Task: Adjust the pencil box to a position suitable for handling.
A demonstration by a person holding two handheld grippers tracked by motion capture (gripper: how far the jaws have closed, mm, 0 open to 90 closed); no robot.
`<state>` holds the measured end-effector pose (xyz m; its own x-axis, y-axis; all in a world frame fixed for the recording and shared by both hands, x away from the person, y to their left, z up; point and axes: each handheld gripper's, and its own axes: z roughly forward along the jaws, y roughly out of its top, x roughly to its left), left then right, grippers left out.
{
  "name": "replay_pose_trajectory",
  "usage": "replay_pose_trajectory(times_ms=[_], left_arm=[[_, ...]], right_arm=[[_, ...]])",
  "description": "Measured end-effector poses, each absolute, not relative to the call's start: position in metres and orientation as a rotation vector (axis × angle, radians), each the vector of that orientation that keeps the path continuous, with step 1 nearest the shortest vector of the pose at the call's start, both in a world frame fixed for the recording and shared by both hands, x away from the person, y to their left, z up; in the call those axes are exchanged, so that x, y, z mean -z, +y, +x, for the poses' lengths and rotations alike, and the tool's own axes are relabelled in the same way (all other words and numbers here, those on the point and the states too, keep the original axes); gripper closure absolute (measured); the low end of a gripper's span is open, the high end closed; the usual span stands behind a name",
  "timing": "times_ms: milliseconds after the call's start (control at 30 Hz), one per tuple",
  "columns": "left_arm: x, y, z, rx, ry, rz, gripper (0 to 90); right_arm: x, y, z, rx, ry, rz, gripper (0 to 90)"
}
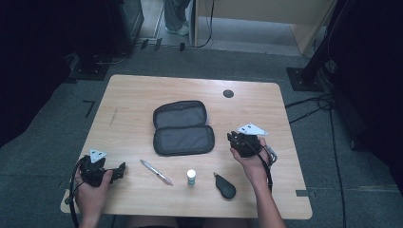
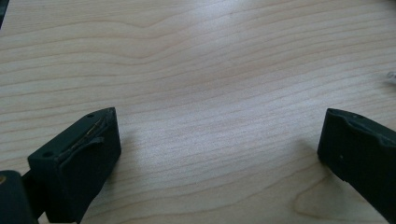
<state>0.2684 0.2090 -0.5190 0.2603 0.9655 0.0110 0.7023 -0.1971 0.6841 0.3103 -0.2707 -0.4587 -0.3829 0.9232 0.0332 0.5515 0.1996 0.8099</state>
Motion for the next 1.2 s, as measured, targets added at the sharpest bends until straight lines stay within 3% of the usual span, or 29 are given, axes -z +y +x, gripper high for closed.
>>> replay_pose_trajectory(times_ms=[467,1200], left_arm=[[0.519,0.209,0.268,-0.607,1.505,1.975,0.0],[0.519,0.209,0.268,-0.608,1.505,1.973,0.0]], right_arm=[[0.452,-0.244,0.334,-1.086,2.051,1.336,80.3],[0.467,-0.217,0.365,-1.068,2.123,1.370,73.7]])
